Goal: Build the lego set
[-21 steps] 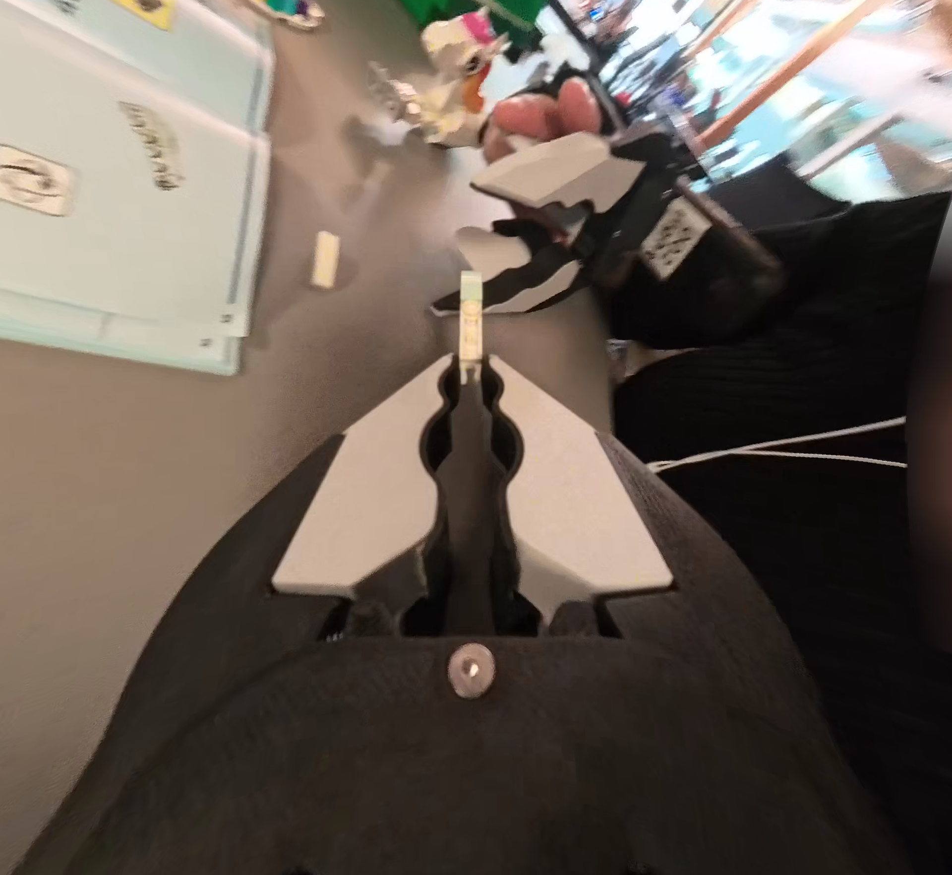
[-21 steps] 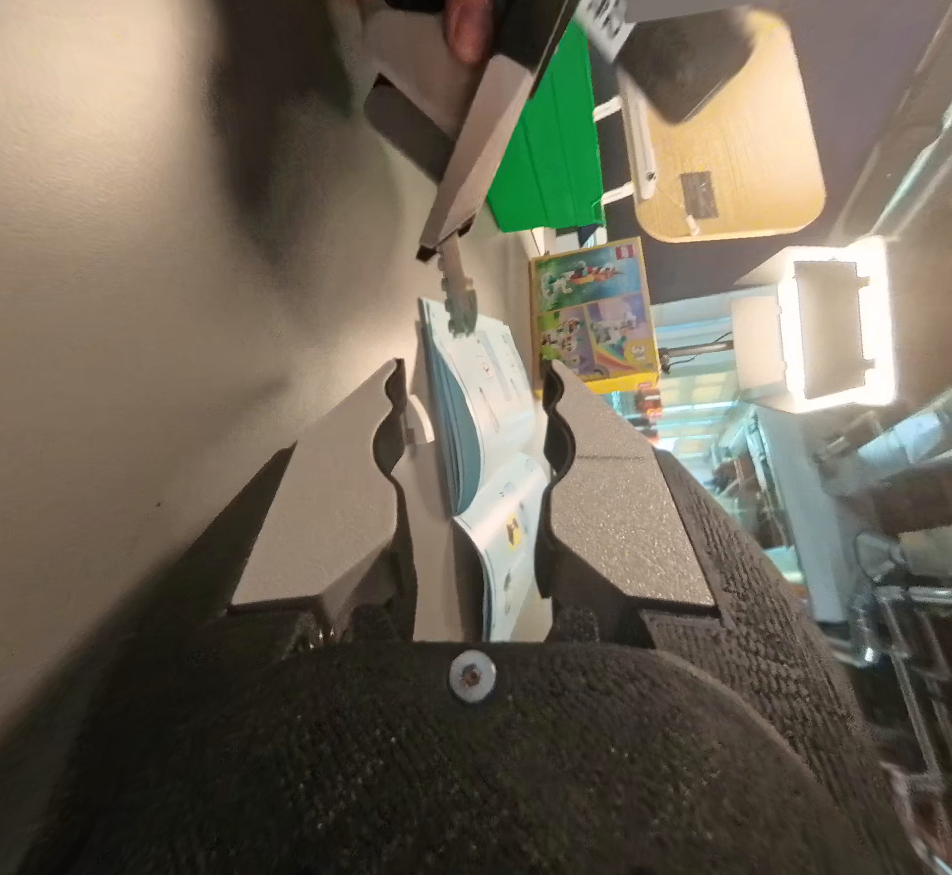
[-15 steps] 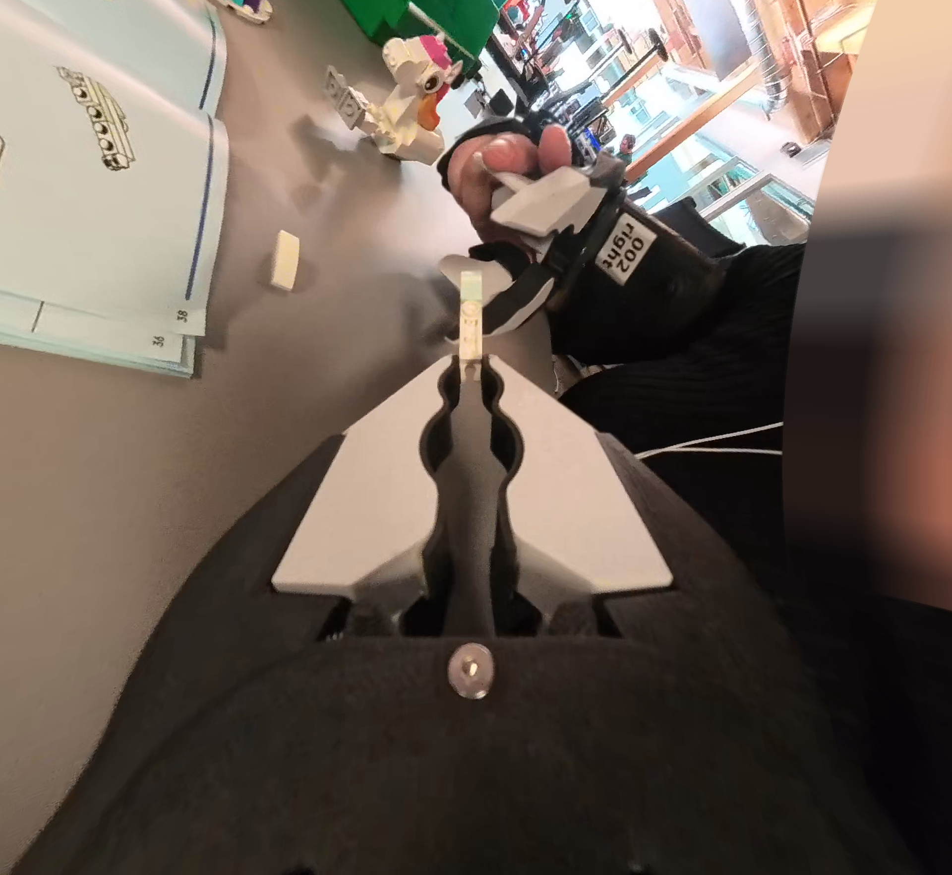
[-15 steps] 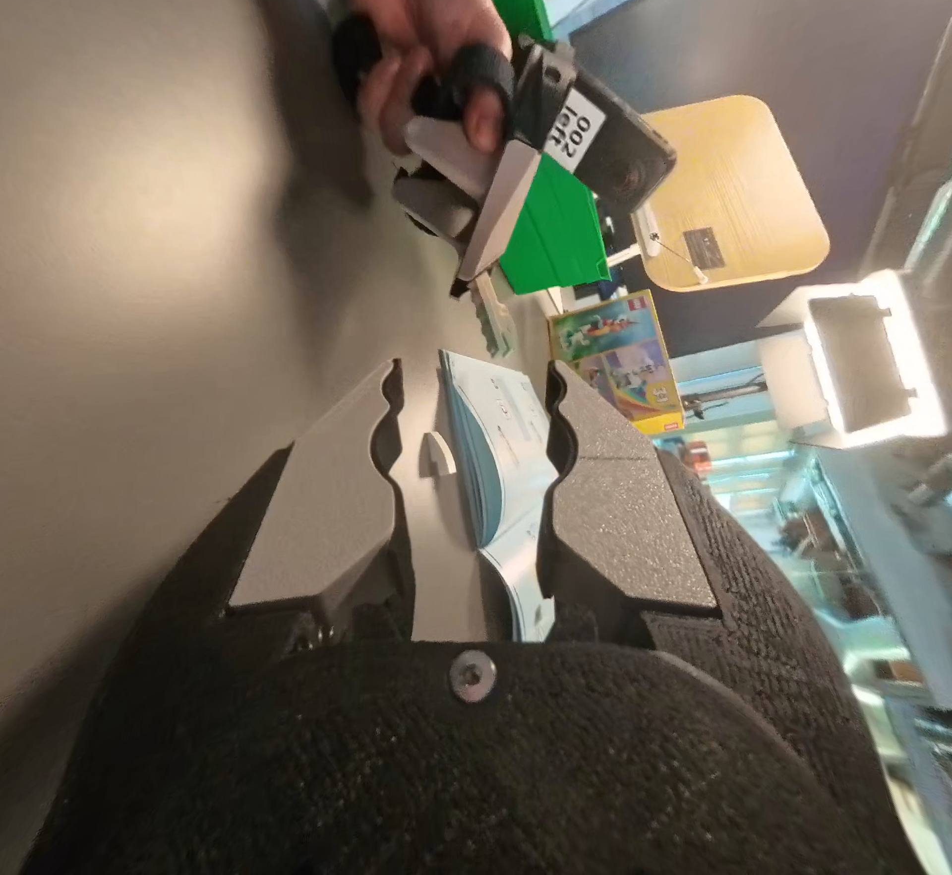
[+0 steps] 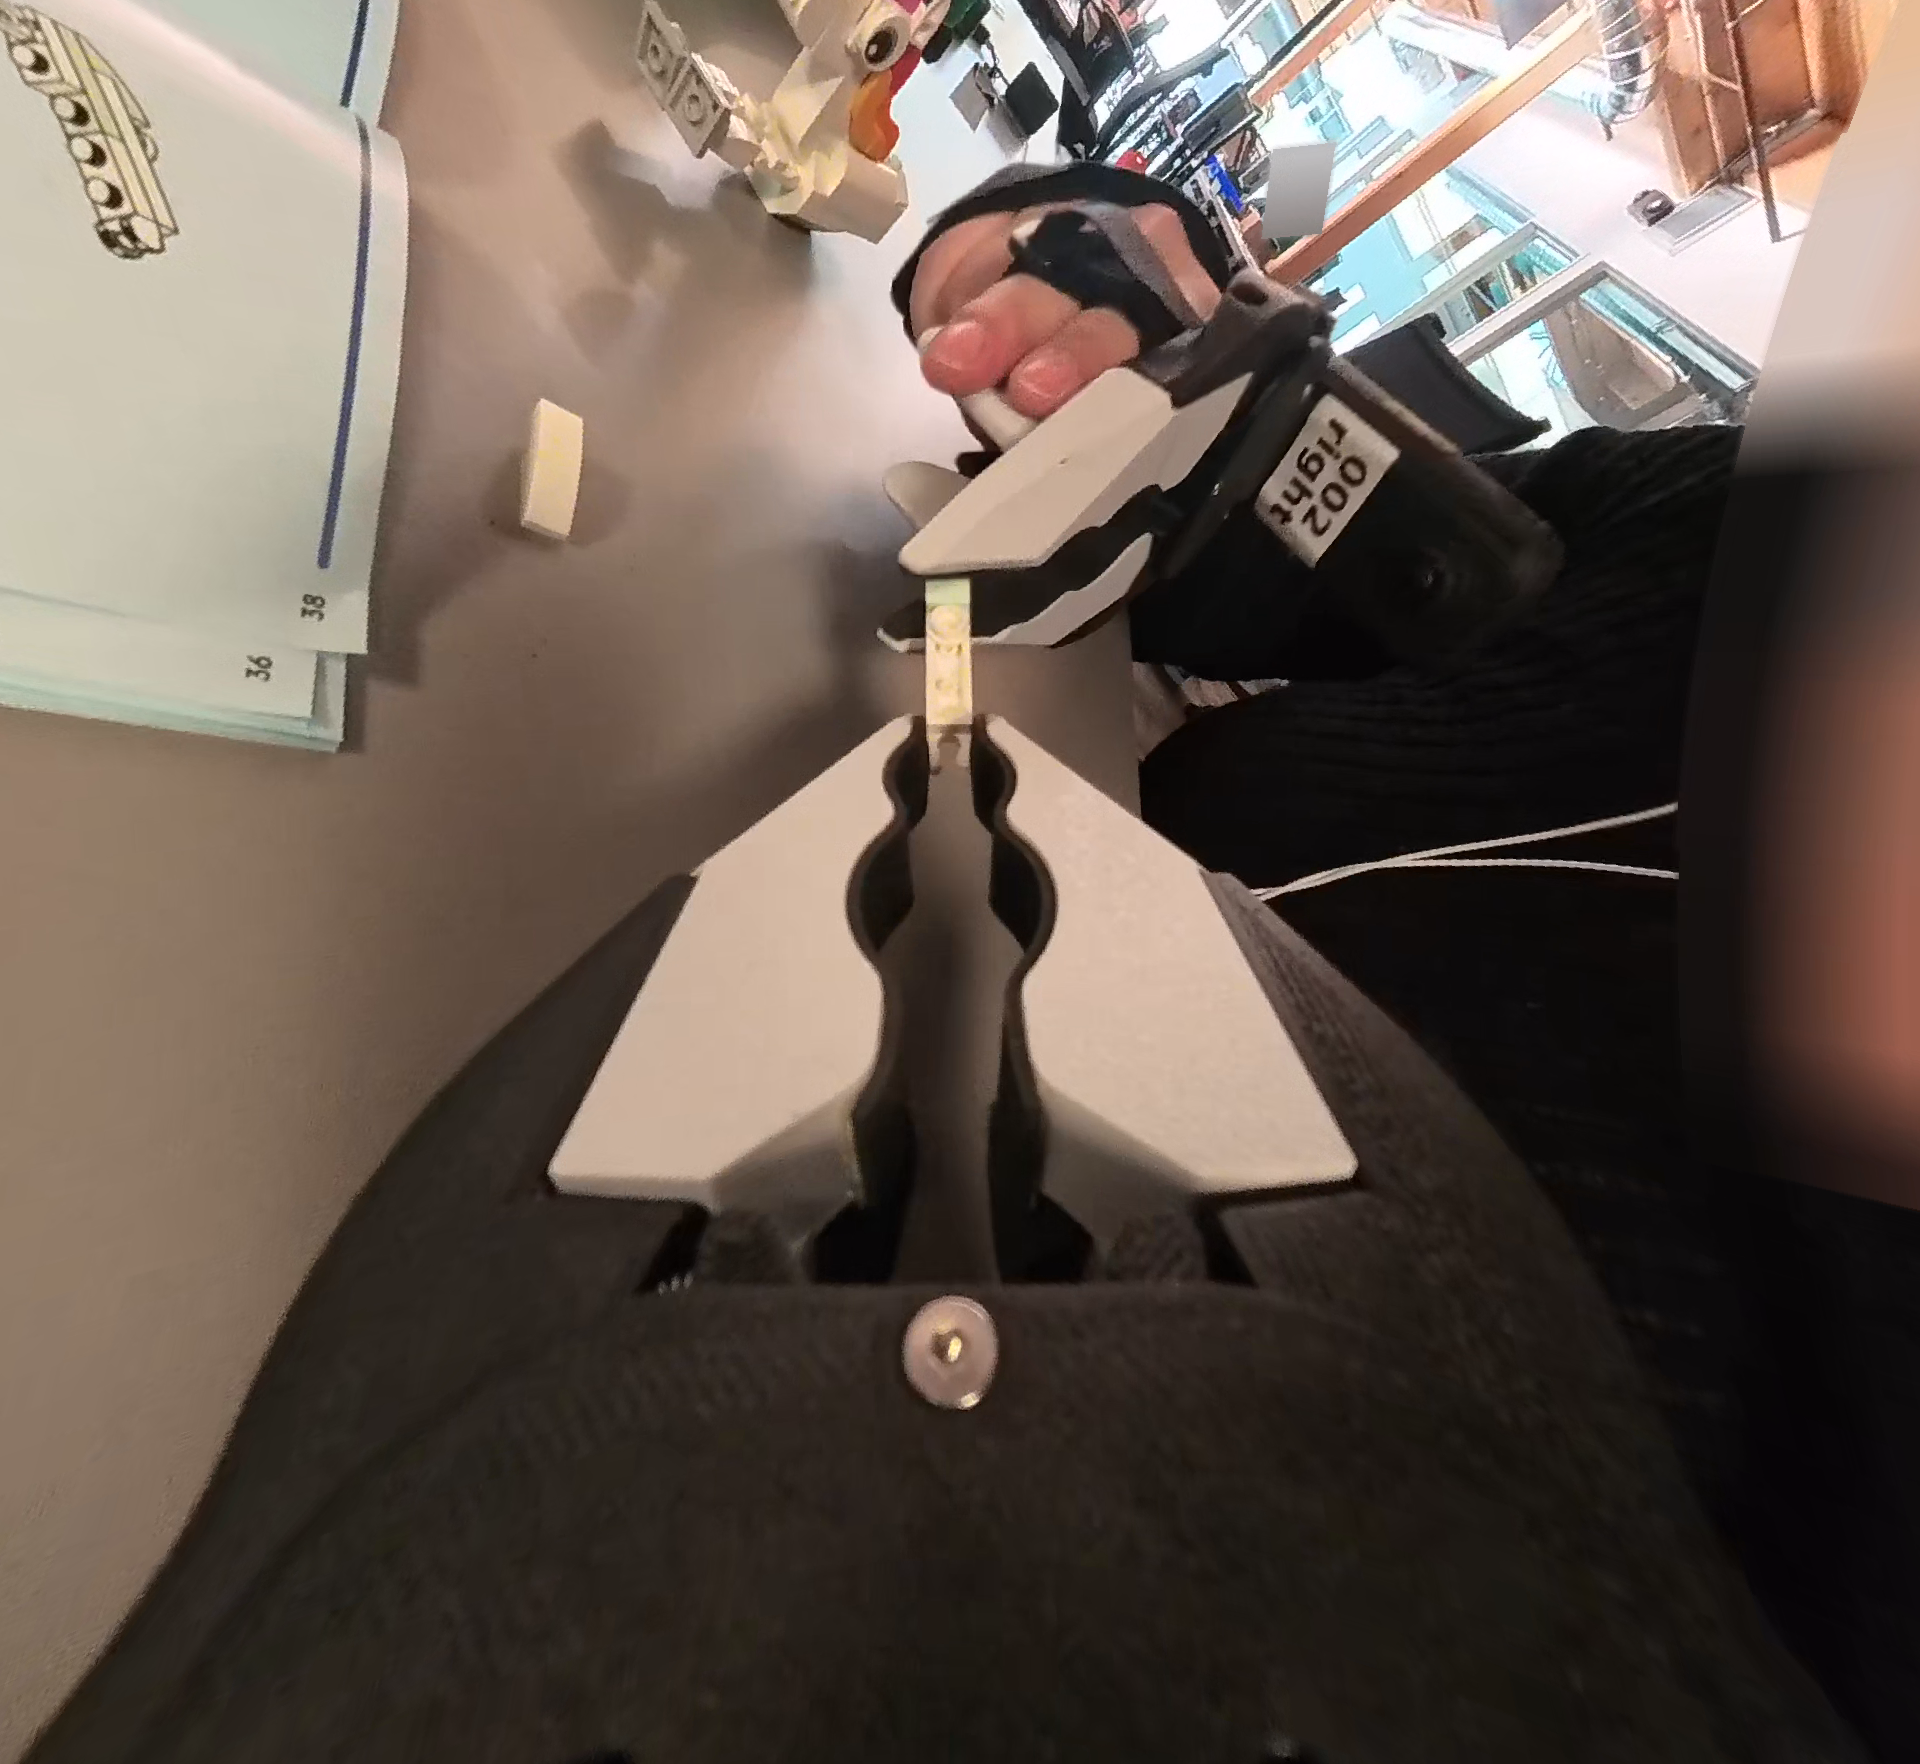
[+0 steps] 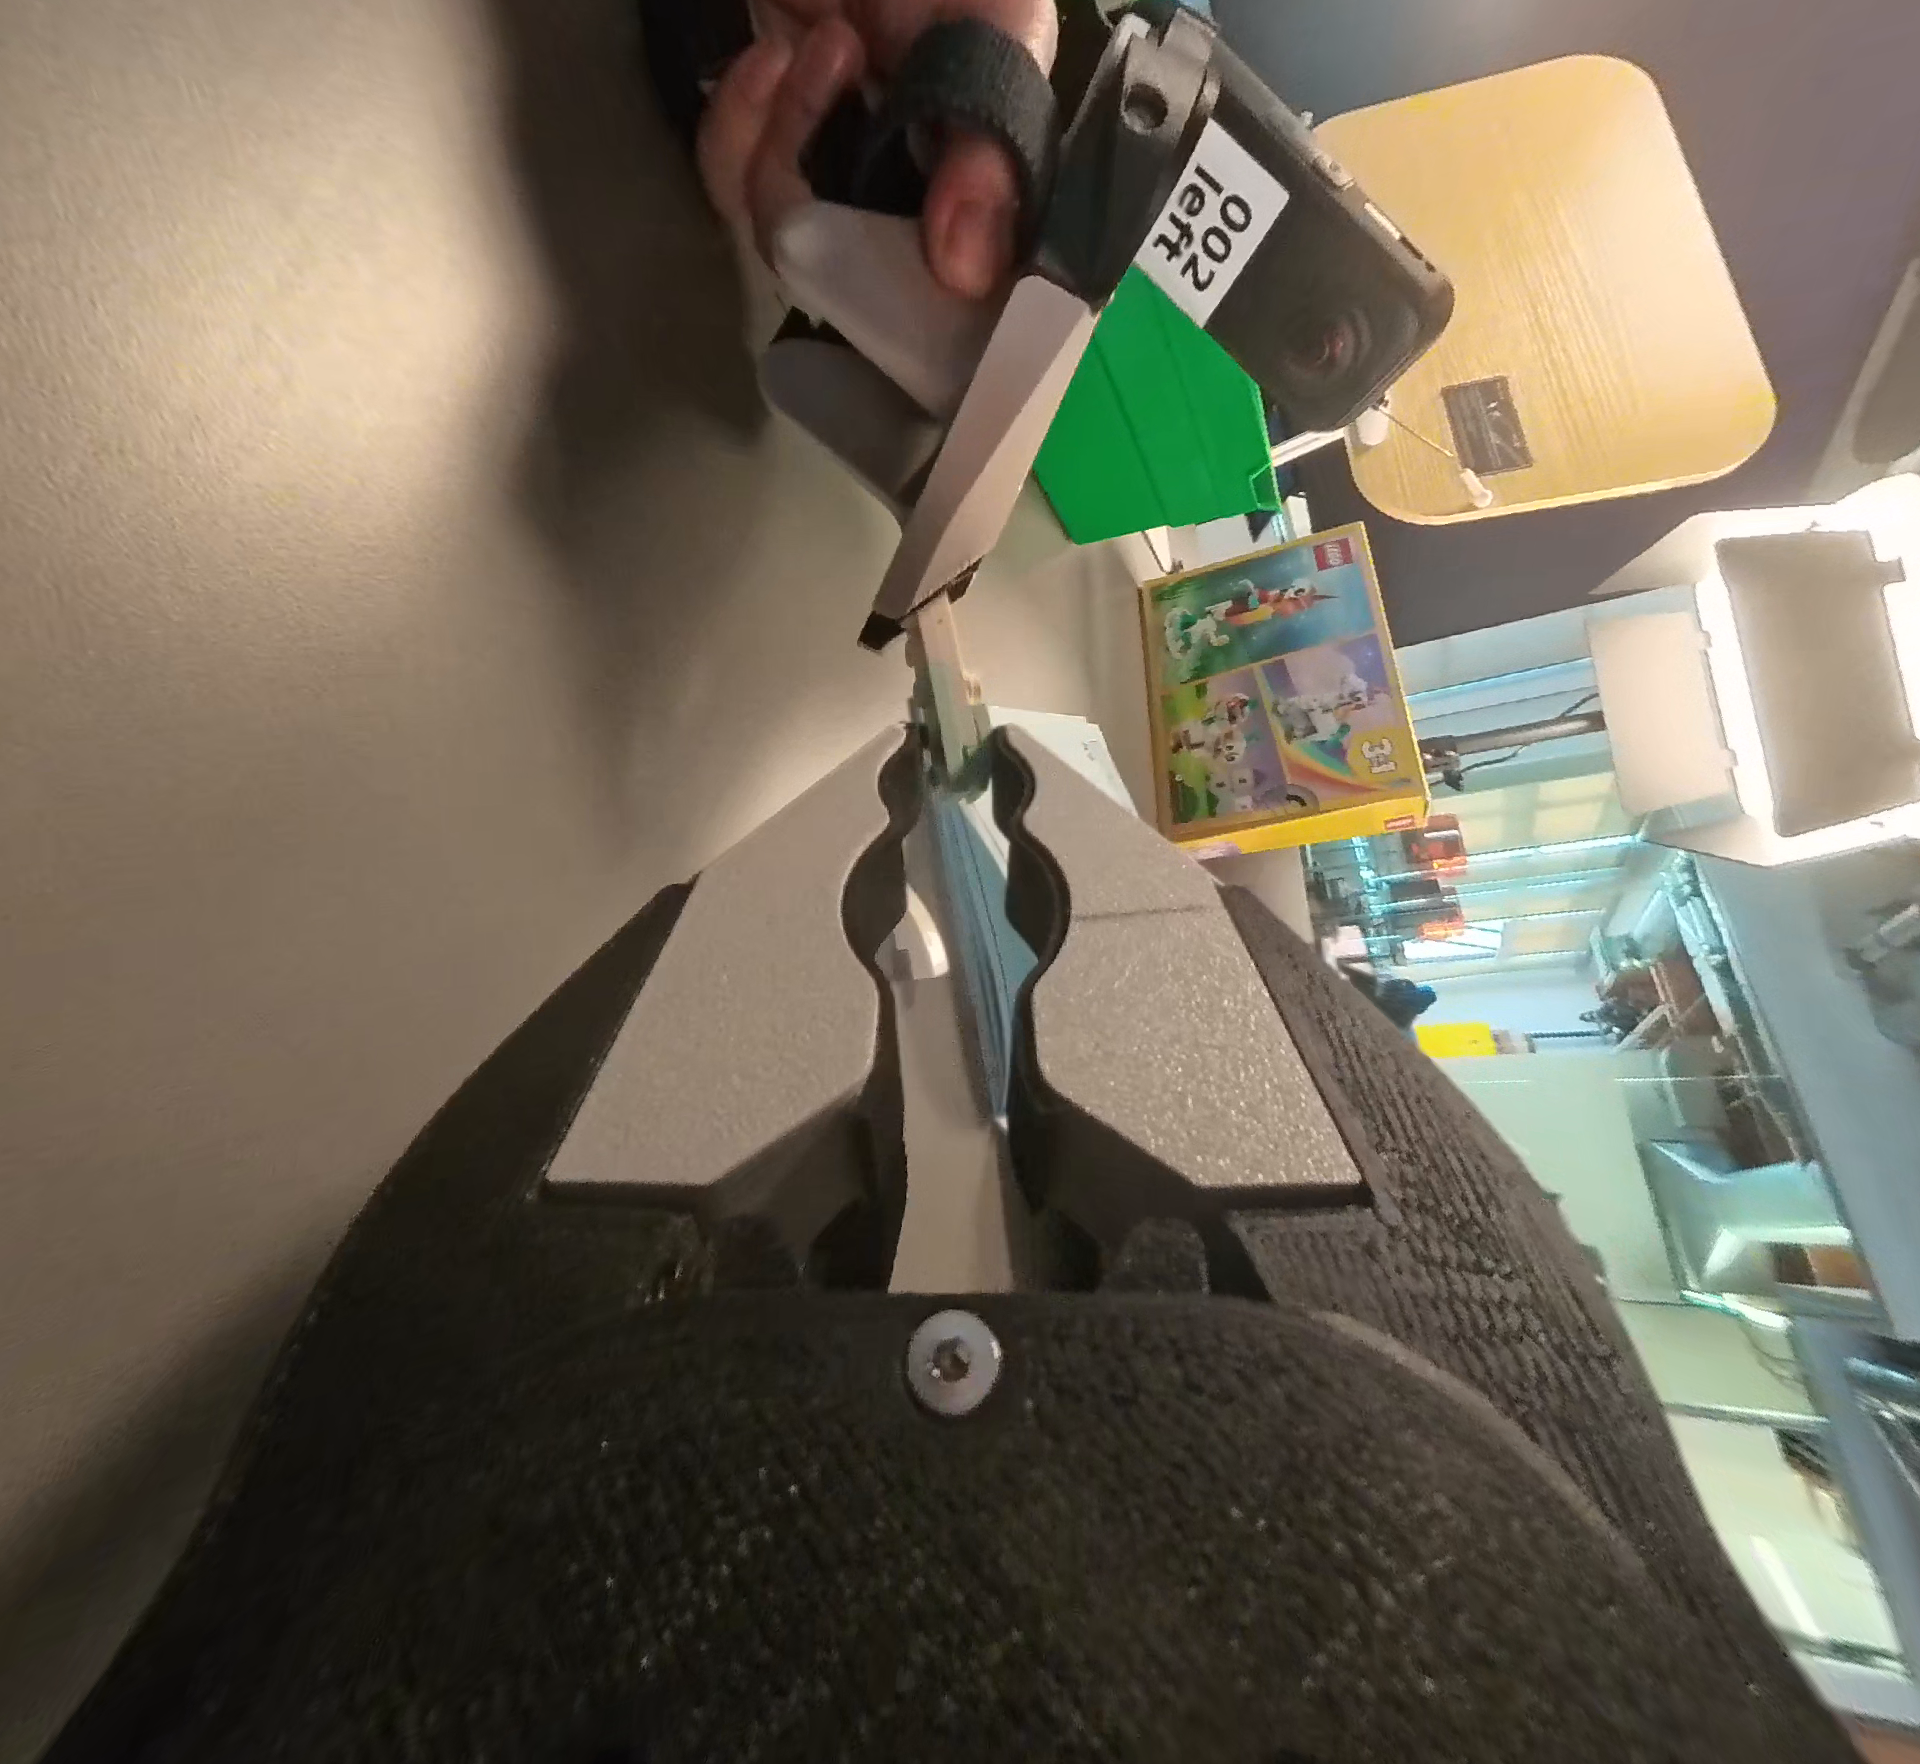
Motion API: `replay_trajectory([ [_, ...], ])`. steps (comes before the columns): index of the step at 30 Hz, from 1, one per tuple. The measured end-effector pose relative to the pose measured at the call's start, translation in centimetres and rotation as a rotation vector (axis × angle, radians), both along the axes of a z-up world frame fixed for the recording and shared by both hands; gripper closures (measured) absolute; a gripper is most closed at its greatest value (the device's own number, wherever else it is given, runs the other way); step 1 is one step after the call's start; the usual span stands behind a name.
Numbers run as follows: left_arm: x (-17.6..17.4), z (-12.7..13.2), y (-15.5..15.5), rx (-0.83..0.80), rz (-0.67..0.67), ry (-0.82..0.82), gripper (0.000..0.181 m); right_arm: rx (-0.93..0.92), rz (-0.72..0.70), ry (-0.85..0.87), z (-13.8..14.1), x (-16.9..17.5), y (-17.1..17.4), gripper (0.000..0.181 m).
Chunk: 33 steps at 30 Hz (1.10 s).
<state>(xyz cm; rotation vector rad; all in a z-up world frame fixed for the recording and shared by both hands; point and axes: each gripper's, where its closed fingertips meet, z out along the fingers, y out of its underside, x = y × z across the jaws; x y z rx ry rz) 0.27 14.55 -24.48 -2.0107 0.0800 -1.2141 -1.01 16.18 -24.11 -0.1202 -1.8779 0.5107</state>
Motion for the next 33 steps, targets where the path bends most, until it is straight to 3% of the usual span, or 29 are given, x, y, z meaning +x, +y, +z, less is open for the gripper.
replay_trajectory([
  [15, -0.4, 0.8, 0.0, 0.031, 0.016, -0.049, 0.174, -0.154, -0.02, -0.016, 0.6, -0.5, -0.1, 0.171],
  [22, -0.3, 0.8, -0.1, 0.031, 0.002, -0.053, 0.174, -0.12, 0.02, 0.014, 1.0, 0.2, 0.0, 0.173],
  [33, -0.6, 0.7, 0.3, 0.052, 0.045, -0.018, 0.174, -0.058, -0.049, 0.033, 1.2, -0.2, 0.4, 0.174],
])
